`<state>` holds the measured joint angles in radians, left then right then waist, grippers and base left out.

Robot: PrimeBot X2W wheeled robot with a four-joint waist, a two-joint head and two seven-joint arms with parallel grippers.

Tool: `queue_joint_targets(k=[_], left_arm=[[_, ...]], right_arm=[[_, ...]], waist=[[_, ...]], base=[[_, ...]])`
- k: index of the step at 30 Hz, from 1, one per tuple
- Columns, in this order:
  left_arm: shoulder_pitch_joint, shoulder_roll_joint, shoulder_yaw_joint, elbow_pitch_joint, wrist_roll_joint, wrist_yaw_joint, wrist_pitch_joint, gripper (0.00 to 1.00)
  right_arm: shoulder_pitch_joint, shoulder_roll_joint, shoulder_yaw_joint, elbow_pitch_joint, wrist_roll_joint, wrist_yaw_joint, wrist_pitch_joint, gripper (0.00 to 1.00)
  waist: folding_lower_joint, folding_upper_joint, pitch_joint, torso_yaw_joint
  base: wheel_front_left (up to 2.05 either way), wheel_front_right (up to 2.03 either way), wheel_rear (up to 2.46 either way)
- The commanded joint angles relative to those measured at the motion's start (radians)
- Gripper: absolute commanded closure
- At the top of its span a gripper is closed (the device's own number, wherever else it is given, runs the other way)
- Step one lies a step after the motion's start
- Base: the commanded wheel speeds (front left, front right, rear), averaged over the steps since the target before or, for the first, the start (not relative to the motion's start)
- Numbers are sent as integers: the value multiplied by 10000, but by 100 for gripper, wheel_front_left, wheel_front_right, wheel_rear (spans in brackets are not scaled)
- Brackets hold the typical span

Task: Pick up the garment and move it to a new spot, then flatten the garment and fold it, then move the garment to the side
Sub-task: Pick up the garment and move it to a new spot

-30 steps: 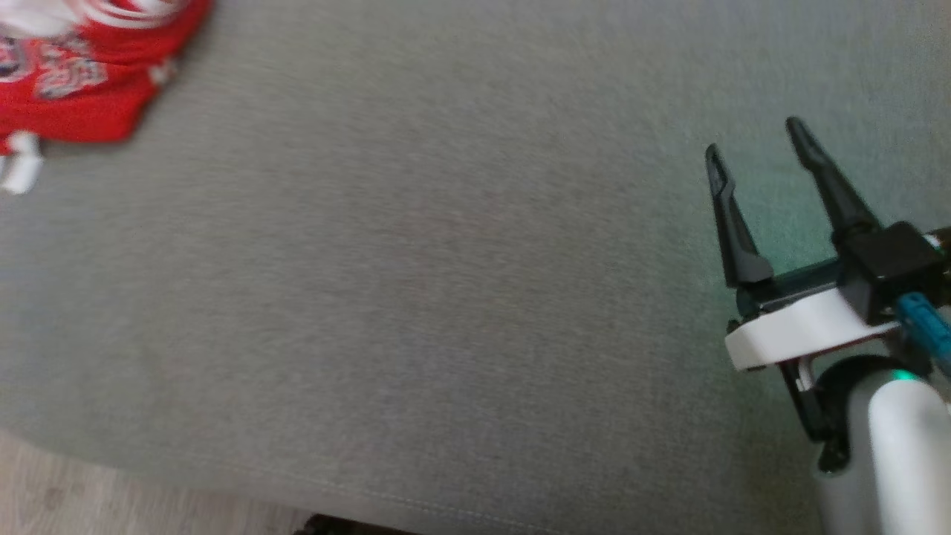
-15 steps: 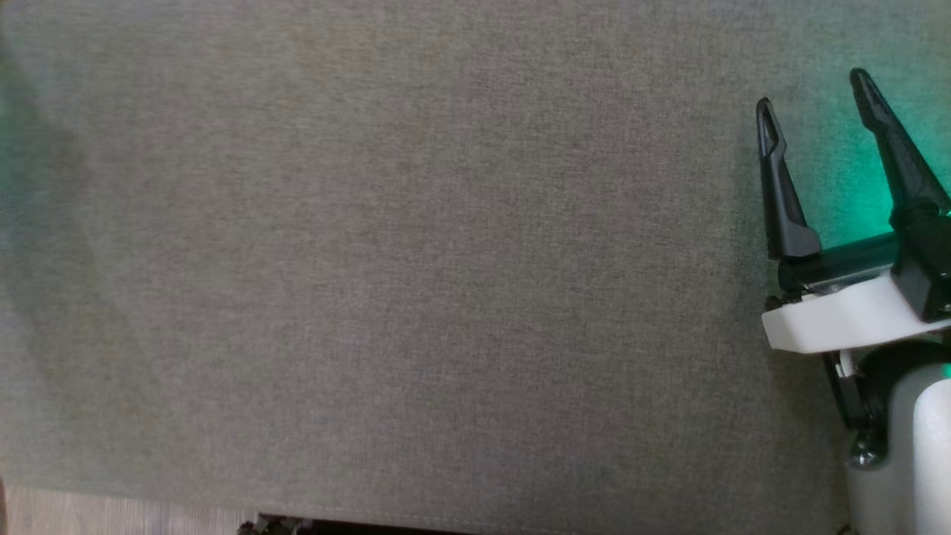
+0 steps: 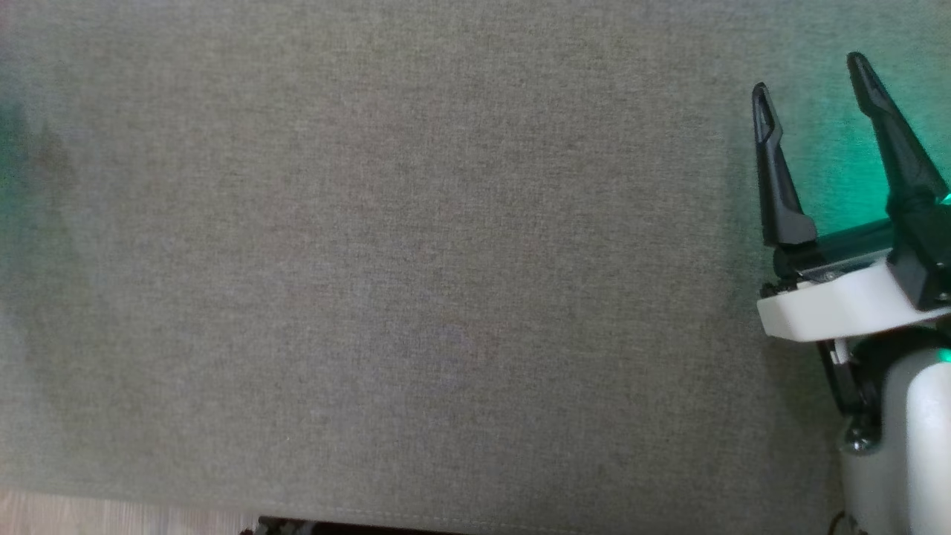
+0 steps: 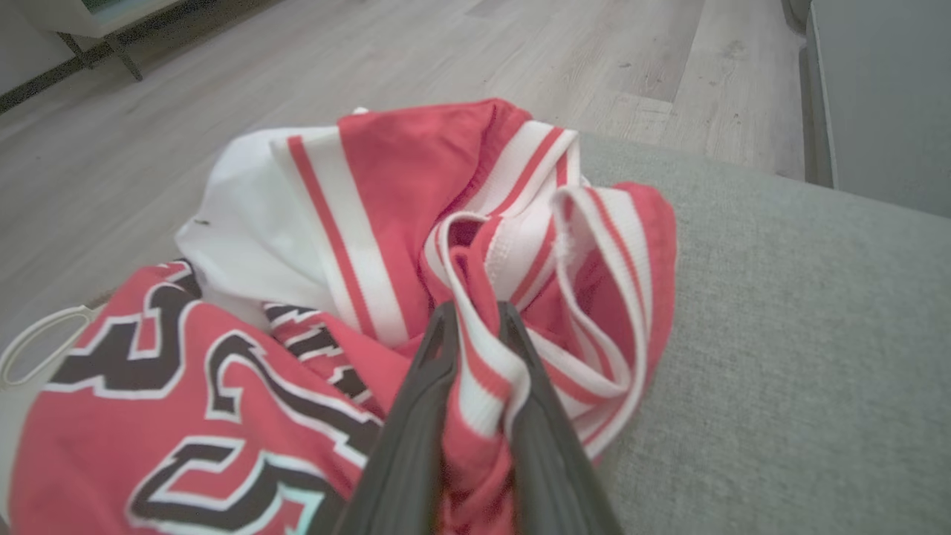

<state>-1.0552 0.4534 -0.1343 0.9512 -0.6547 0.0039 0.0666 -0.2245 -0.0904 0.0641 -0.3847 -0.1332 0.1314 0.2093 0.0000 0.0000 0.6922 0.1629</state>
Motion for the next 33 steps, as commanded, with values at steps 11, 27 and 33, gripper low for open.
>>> queue_joint_targets(k=[11,27,33], left_arm=[[-1334,1445,-697,-698,967,-871,-846,100],[-211,-1011,-2507,-6476,644,-293,1504,100],[752,-2165,-2848,-7553,123,221,1620,100]], right_arm=[[104,359,276,1263,697,-7,-1031,0],[1380,400,52,3319,2272,-7,-2142,0],[1499,401,33,3401,2446,-7,-2298,0]], waist=[[0,0,-2484,-528],[0,0,-6226,-2612],[0,0,-5952,-2853]], base=[[0,0,0],[0,0,0],[0,0,0]])
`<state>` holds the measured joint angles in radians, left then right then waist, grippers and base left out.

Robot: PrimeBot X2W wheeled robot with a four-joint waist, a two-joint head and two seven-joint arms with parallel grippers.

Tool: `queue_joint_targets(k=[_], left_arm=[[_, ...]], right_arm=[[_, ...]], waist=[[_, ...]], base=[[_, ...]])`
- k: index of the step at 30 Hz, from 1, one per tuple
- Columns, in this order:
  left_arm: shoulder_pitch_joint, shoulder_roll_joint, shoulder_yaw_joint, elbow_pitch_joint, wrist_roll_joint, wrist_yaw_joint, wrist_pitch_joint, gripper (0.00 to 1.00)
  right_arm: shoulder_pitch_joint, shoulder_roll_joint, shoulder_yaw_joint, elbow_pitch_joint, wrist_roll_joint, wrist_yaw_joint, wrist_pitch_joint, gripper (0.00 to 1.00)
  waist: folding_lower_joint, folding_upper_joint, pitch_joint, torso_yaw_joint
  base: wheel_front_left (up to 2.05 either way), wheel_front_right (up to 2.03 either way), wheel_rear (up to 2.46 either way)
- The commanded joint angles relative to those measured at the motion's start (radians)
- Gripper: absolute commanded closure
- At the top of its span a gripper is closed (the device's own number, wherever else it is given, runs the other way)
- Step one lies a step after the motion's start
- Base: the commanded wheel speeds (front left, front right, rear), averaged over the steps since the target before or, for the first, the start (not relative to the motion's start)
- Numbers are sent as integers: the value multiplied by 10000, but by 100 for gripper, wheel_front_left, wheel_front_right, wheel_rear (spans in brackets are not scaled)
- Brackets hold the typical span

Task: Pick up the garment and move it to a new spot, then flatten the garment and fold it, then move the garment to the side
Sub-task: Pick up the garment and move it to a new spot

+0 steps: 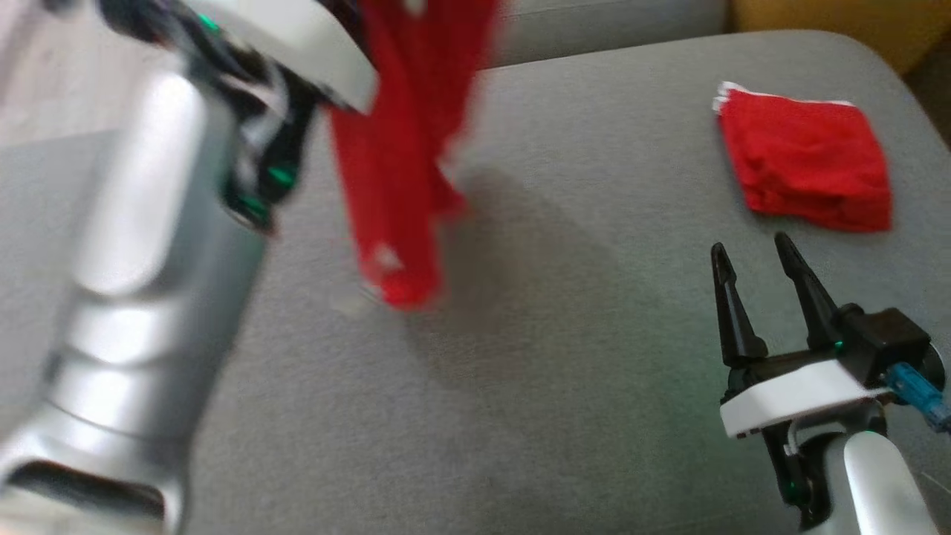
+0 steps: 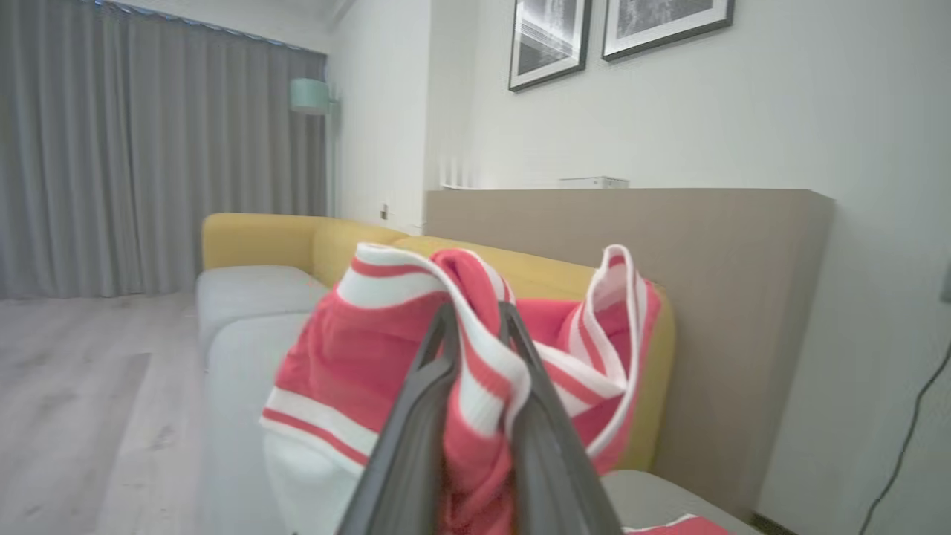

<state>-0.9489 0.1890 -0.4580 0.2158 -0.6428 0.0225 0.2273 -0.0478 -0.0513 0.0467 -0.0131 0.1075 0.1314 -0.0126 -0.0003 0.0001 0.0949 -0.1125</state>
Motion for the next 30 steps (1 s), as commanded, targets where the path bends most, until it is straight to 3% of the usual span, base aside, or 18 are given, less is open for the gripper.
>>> queue_joint_targets(k=[1,7,16,17,18,19,30], left_arm=[[2,291,340,-249,-68,132,-109,100],[2230,-302,427,667,-584,450,-1235,100],[3907,-57,1019,3370,-573,583,-3446,100],[3940,-48,1060,3585,-523,593,-3726,79],[3958,-71,1083,3781,-507,556,-3953,51],[3960,-89,1109,3954,-496,513,-4142,0],[4205,-304,978,4092,82,22,-4850,0]], right_arm=[[-273,10,227,-279,84,-7,-114,0],[-470,10,244,-86,223,-7,-338,0],[-797,10,109,205,-51,-7,-456,0],[-830,10,100,217,-91,-7,-443,0],[-855,10,82,221,-132,-7,-429,0],[-881,10,78,225,-175,-7,-408,0],[-666,10,-103,298,-525,-7,-225,0]], waist=[[3,-1,111,-126],[3,-1,769,-165],[3,-1,1403,102],[3,-1,1397,156],[3,-1,1366,225],[3,-1,1327,286],[3,-1,48,1124]], base=[[0,0,0],[0,0,0],[0,0,0],[0,0,0],[0,0,0],[0,0,0],[0,0,0]])
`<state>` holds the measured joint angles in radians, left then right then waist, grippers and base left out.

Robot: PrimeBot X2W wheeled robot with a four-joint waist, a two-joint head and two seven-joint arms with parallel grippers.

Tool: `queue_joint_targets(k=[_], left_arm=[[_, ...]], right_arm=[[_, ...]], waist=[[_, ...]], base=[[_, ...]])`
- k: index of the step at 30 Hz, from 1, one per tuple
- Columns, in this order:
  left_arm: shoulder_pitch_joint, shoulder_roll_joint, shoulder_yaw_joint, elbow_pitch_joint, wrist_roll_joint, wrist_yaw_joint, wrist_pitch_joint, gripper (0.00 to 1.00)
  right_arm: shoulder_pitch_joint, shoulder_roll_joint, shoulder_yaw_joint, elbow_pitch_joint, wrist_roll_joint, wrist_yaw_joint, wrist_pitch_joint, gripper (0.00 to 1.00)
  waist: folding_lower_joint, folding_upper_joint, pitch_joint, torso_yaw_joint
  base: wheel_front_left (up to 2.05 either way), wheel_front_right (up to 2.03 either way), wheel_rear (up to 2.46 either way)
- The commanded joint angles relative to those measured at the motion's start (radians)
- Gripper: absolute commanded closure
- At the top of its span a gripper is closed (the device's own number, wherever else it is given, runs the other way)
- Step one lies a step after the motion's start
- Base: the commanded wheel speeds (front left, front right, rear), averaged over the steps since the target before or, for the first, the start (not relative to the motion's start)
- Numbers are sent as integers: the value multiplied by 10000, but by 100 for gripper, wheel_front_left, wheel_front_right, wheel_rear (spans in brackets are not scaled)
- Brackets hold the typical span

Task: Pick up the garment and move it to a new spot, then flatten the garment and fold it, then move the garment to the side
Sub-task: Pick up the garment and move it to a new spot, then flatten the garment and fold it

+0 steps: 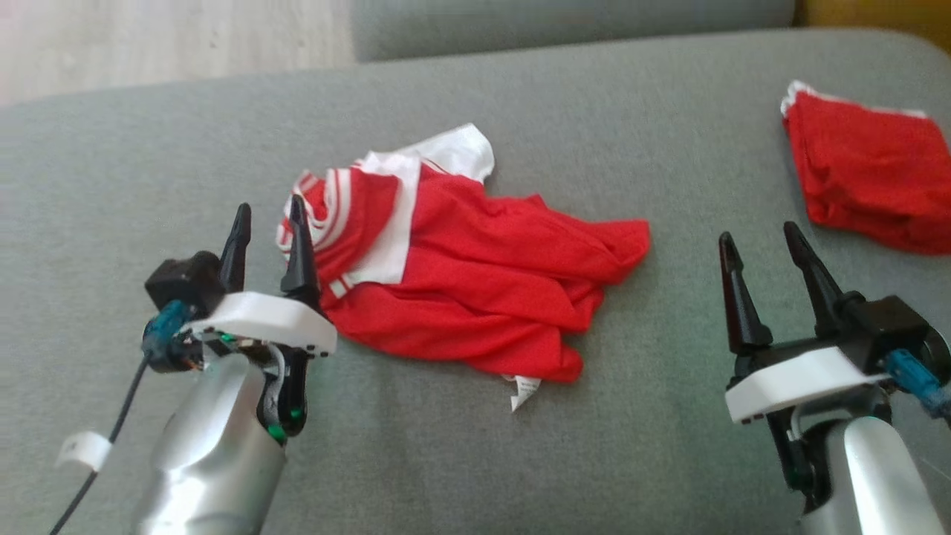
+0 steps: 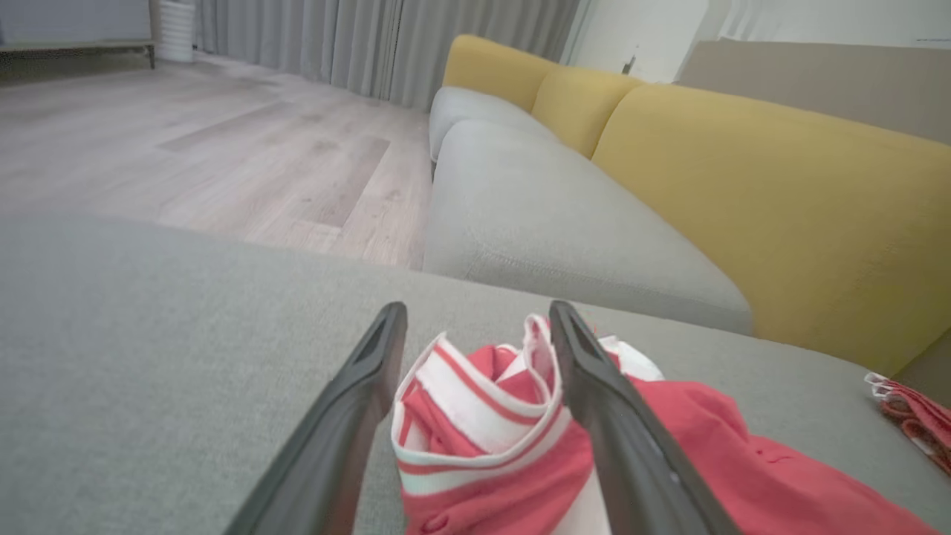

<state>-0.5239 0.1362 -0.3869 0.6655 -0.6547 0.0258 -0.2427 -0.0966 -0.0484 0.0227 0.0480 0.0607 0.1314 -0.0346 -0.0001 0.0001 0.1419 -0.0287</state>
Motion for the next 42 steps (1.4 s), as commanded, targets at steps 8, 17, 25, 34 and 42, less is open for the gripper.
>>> queue_joint_targets(k=[8,17,25,34,42], left_arm=[[1496,550,71,-1853,1136,360,-187,0],[3607,780,-25,-3440,1277,895,-189,0],[4898,905,-19,-4580,1207,1444,-75,0],[5265,1007,-85,-5253,1237,1733,115,0],[5277,1025,-135,-5491,1201,1832,251,0]], right_arm=[[503,-18,109,-348,-308,-7,13,0],[1311,-18,210,-306,154,-7,-118,0],[1849,-18,452,-150,559,-7,-345,0],[1909,-18,578,159,589,-7,-430,0],[1824,-18,589,318,572,-7,-426,0]], waist=[[1,-1,-1324,816],[1,-1,-1656,1121],[1,-1,-1795,1194],[1,-1,-1803,1185],[1,-1,-1746,1168]], base=[[0,0,0],[0,0,0],[0,0,0],[0,0,0],[0,0,0]])
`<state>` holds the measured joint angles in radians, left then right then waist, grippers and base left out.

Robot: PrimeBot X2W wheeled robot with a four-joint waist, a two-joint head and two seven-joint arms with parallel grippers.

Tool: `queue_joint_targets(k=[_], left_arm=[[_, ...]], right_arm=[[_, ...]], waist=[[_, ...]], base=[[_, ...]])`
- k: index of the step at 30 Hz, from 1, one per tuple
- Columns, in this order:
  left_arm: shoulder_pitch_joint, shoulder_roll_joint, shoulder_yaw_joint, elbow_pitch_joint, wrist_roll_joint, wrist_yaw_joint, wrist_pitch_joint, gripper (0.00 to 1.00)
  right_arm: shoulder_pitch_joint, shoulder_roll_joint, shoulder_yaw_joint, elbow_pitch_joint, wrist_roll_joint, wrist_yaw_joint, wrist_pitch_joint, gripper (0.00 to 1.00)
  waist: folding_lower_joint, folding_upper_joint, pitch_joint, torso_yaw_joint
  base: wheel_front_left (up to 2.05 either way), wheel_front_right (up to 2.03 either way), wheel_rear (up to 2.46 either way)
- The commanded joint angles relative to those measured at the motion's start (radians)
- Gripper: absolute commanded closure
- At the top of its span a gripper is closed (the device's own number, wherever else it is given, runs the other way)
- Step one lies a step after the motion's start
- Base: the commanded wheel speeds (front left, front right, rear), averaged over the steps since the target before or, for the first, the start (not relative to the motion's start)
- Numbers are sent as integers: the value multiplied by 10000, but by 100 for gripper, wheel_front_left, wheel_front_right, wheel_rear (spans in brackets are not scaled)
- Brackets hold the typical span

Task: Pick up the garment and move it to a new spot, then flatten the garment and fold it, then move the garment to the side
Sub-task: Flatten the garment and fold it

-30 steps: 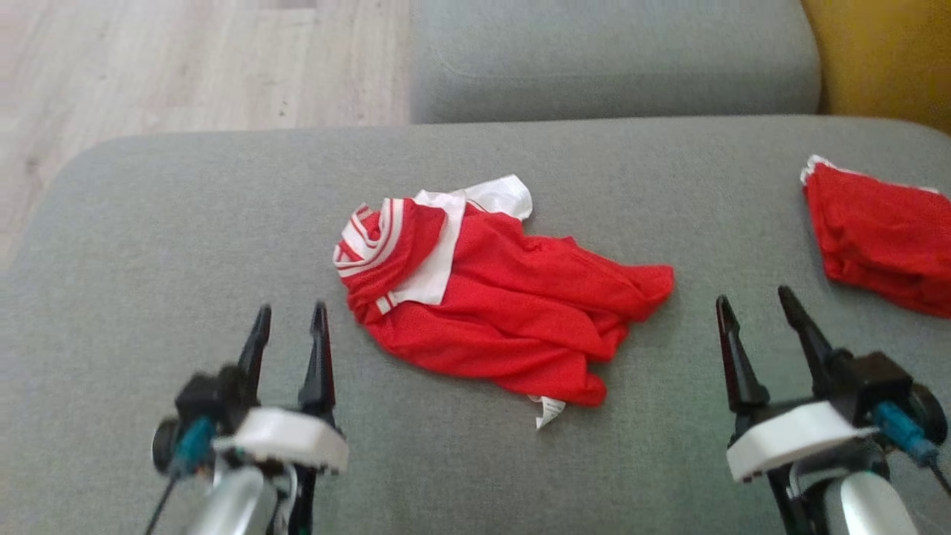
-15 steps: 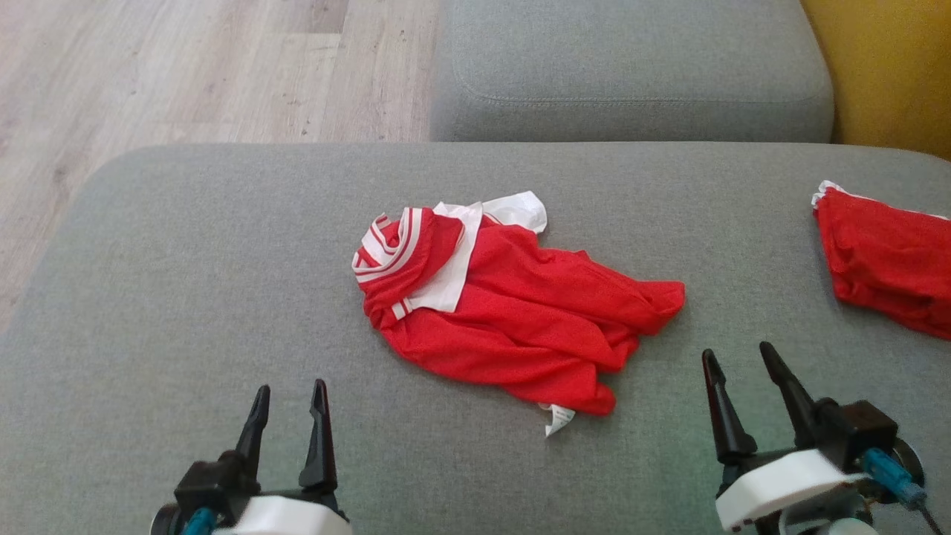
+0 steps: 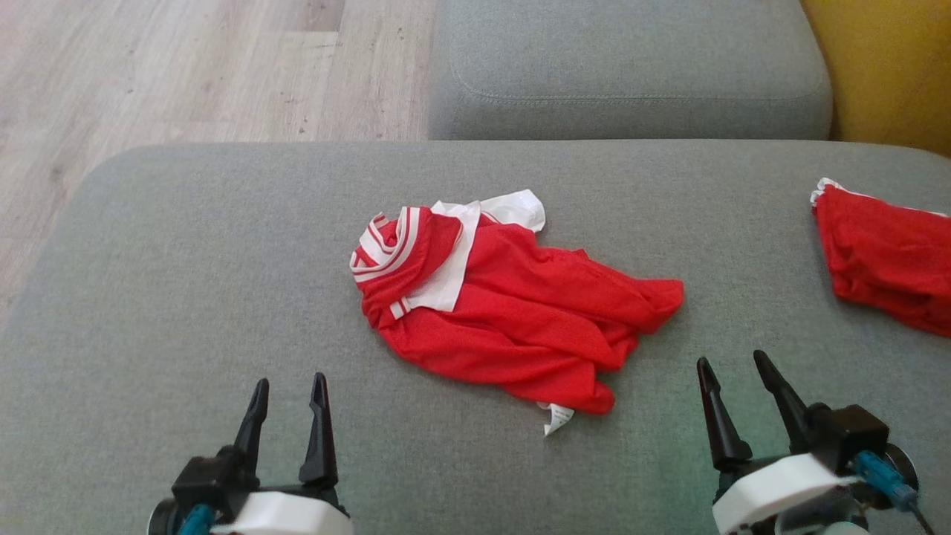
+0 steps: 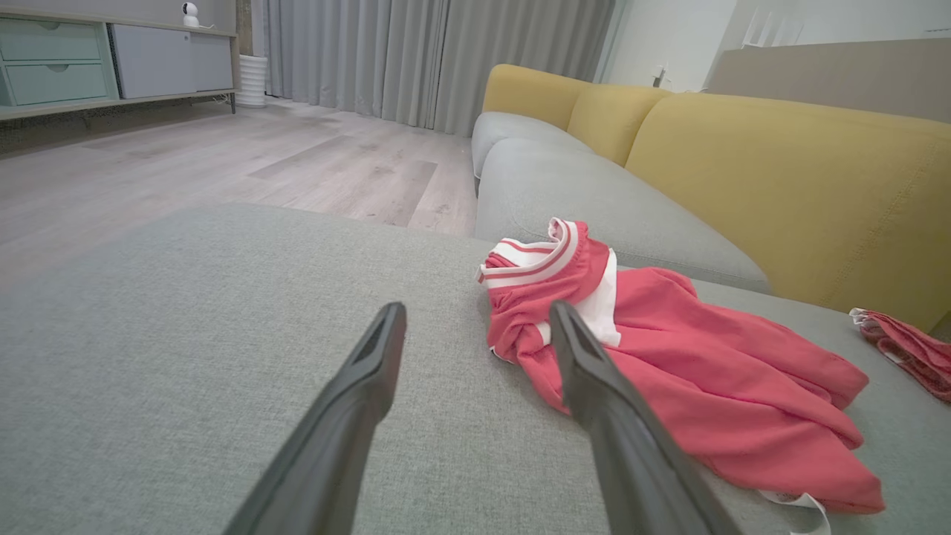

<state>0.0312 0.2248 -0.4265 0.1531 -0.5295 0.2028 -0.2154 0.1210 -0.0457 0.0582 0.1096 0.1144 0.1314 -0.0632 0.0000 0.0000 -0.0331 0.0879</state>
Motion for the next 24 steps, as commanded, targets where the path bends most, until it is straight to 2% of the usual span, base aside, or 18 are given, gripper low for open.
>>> queue_joint_targets(k=[1,15,20,24], left_arm=[[-278,139,252,-385,-57,65,-10,0],[-500,170,74,-528,-32,74,142,0],[-1350,33,-407,-559,277,-154,450,0],[-2380,-285,-864,-226,498,-458,738,0]], right_arm=[[-359,-45,226,-292,31,-7,-135,0],[-519,-45,157,-425,-63,-7,-79,0],[-881,-45,131,-609,-281,-7,-17,0],[-1279,-45,226,-777,-412,-7,42,0]], waist=[[0,0,12,4],[0,0,333,-20],[0,0,813,-195],[0,0,1319,-481]], base=[[0,0,0],[0,0,0],[0,0,0],[0,0,0]])
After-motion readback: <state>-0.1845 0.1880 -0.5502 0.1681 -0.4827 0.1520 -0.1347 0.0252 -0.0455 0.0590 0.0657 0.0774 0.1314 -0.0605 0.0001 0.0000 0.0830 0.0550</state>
